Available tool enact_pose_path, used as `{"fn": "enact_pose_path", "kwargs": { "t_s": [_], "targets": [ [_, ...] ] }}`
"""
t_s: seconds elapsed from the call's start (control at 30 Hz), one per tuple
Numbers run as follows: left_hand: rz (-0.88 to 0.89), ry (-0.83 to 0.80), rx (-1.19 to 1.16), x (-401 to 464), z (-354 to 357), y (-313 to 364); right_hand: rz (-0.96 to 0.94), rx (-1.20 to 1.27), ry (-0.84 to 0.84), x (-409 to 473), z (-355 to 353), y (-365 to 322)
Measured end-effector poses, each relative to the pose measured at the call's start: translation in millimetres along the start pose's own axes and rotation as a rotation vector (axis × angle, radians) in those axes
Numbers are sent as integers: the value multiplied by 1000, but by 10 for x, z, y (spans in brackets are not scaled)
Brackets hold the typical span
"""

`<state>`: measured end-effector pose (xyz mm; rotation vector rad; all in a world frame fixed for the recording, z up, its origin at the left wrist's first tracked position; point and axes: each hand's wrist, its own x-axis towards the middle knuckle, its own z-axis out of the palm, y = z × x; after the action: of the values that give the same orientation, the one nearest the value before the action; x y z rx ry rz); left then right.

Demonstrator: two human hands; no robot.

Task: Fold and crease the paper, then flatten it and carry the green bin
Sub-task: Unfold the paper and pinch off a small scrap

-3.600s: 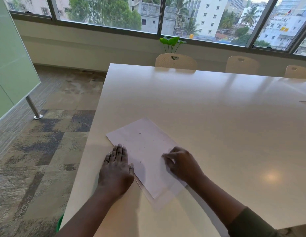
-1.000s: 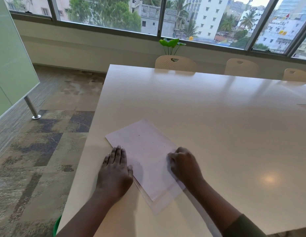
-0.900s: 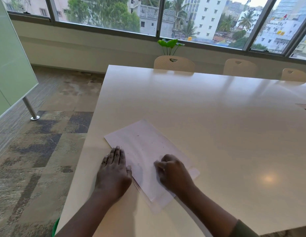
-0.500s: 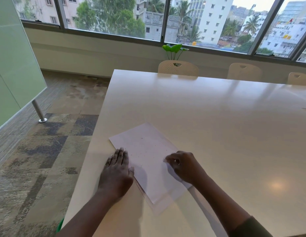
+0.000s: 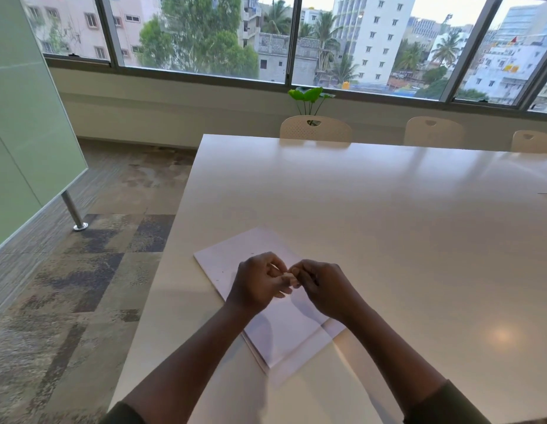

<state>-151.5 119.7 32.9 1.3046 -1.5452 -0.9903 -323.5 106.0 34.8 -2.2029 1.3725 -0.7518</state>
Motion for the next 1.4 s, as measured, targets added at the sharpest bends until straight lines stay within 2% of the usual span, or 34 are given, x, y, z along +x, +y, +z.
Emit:
{"fn": "enact_pose_path", "kwargs": {
  "t_s": [0.13,0.3,0.37,0.47,0.67,0.83,0.93,1.07,1.17,1.27,1.4],
  "targets": [
    [-33,-41,-163,51,-20,-48,32,14,26,1,-25,9],
    [86,-55,149,87,-96,-137,26,-54,86,1,-69,62],
    [102,-54,206,121,-123,-119,-7,-86,97,9,-89,71],
    [60,-46,169,175,-112,-42,-41,-76,79,25,-120,40],
    [-69,-176,-77,187,-22,3,-29,-50,99,48,-122,13],
    [-133,-205,-92,221,-16,-46,-29,-71,120,46,-72,57],
    [-160,-179,-110,252,-61,-36,-23,13,129,45,-31,74],
    [-184,-183,49,374,-193,-38,19,110,86,44,59,98],
    [-151,-146,246,535,-370,-106,86,-77,58,54,129,231],
    [-115,12,440,681,-612,-205,139,-345,44,62,163,374],
    [-120,169,552,865,-949,-397,148,-517,16,-13,247,474]
  ]
}}
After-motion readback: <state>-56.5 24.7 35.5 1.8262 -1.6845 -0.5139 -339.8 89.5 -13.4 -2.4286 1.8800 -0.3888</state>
